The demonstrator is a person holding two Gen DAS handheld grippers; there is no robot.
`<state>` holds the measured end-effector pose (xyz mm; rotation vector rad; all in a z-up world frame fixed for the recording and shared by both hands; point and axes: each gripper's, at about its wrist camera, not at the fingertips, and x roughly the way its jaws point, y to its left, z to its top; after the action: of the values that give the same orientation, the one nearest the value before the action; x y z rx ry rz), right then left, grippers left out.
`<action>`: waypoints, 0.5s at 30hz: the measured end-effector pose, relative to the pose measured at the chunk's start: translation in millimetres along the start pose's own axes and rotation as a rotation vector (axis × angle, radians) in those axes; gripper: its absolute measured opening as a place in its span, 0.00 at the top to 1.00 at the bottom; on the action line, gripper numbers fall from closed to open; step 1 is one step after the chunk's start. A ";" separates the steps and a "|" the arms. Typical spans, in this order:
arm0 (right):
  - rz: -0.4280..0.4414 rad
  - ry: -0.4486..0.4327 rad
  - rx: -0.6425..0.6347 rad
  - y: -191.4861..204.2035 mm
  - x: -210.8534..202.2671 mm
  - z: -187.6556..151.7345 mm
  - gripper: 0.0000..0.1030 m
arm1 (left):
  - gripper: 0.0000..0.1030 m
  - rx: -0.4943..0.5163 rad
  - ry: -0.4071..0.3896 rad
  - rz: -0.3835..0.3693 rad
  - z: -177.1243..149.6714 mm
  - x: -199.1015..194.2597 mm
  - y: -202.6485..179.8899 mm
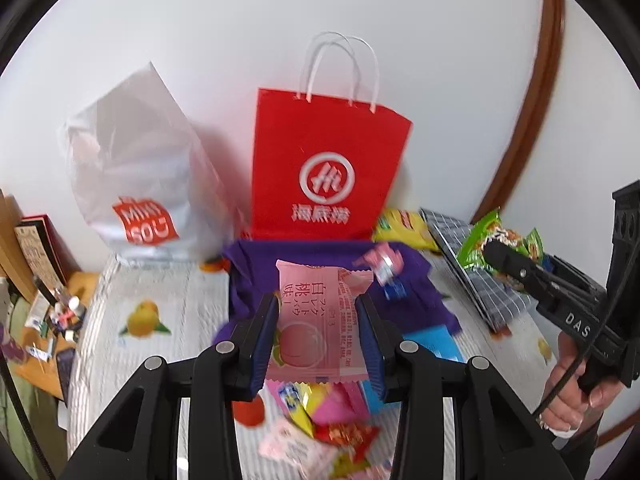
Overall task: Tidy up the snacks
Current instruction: 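Carry the green packet and the pink peach packet toward the purple towel, then open the right tool to drop the green packet while the left tool regrips the pink packet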
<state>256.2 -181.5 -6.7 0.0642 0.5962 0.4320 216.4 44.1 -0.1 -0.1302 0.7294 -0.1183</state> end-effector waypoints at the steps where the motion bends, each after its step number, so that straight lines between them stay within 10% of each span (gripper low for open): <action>1: 0.006 0.001 -0.002 -0.2 6.2 4.9 0.55 | 0.63 -0.005 -0.001 -0.001 6.0 3.5 1.5; 15: 0.022 0.035 0.009 -27.9 76.0 32.3 0.55 | 0.63 -0.066 0.026 -0.032 64.9 73.3 17.5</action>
<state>341.0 -173.5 -25.3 0.0715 0.6320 0.4524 315.2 55.2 -3.1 -0.2037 0.7576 -0.1268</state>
